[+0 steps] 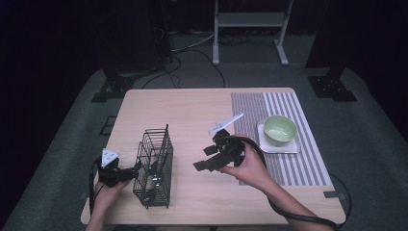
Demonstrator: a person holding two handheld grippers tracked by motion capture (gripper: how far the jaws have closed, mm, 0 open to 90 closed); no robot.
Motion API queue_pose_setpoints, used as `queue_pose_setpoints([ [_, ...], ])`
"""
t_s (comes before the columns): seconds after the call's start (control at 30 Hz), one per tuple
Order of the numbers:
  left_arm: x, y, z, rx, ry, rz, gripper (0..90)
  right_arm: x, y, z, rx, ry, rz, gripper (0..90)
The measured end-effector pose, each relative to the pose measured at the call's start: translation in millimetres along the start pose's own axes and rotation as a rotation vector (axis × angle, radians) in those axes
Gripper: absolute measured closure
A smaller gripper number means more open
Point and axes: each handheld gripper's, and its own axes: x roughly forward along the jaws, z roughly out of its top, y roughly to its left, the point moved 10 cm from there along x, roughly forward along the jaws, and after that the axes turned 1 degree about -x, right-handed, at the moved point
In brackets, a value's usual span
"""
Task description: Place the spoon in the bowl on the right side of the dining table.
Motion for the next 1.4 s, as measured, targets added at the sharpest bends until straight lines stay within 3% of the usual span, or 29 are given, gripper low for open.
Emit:
queue_pose_setpoints([
  [0.5, -0.1, -0.6, -0.1, 0.003, 0.001, -0.003, 0.0, 23.8, 10.0, 13.5, -0.017, 0.029, 0.036, 25.7],
  [1.4, -0.5, 0.1, 0.0, -0.001, -0.001, -0.002, 0.0, 44.9, 22.4, 29.7, -0.02, 0.045, 0.085, 26.7],
])
